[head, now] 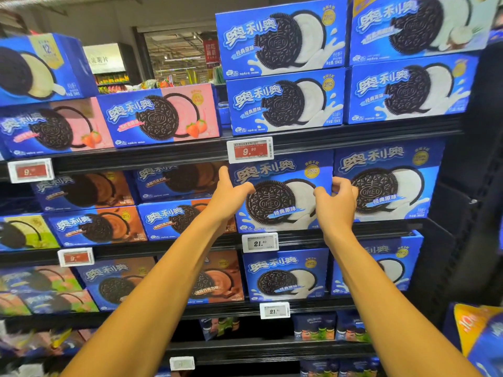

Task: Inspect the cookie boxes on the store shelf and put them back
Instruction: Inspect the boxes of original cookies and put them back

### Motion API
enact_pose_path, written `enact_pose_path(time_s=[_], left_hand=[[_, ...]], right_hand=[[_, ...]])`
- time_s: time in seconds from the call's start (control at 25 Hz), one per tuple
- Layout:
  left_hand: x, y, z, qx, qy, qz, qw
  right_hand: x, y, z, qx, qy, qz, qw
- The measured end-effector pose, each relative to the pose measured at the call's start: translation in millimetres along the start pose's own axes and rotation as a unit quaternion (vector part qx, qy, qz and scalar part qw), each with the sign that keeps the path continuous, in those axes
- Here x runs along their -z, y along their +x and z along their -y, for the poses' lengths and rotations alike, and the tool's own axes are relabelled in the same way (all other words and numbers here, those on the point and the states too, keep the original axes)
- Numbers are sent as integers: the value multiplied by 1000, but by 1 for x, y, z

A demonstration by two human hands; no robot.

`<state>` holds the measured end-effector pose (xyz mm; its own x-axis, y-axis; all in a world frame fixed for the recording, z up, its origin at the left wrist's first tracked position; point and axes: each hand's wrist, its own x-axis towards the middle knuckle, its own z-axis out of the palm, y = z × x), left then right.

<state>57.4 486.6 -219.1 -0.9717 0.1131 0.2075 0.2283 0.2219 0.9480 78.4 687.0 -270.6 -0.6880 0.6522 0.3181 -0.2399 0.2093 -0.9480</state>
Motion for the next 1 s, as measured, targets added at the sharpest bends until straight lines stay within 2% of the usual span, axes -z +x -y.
enact_pose_path(time_s=[0.32, 0.52, 0.72, 1.0], left_hand=[[-1, -4, 1, -3, 9, 1, 1000], [1, 1, 5, -8, 36, 0, 999], [-2, 3, 3, 10, 45, 5, 999], [-6, 20, 0, 42, 93, -29, 994]], right_hand=[[0, -3, 5, -10, 7, -6, 1000], [4, -7, 0, 12, -4, -7, 1000], [10, -7, -5, 20, 0, 26, 999], [9, -10, 1, 18, -1, 50, 999]])
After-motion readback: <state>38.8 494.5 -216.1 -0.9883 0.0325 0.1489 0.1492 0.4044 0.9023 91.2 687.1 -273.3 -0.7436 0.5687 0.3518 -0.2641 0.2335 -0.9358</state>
